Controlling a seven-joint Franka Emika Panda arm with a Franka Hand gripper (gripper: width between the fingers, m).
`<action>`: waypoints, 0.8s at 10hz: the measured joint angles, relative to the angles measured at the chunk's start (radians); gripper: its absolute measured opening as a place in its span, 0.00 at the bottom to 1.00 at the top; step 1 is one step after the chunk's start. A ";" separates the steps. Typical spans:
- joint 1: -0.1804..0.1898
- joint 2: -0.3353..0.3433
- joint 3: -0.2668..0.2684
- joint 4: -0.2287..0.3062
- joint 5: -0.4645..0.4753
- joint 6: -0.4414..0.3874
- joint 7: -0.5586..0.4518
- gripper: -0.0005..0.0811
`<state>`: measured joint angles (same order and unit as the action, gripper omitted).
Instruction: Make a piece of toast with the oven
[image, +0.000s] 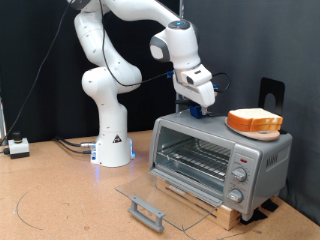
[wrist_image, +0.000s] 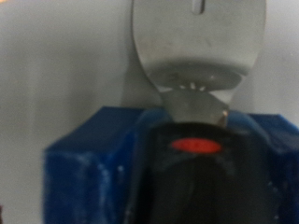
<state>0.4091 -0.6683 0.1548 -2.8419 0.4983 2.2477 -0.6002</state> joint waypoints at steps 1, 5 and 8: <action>0.001 0.010 0.001 0.000 0.003 0.009 -0.001 1.00; 0.009 0.021 0.001 0.001 0.041 0.023 -0.017 0.86; 0.010 0.021 0.001 0.001 0.044 0.023 -0.017 0.49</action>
<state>0.4194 -0.6474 0.1562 -2.8410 0.5419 2.2709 -0.6175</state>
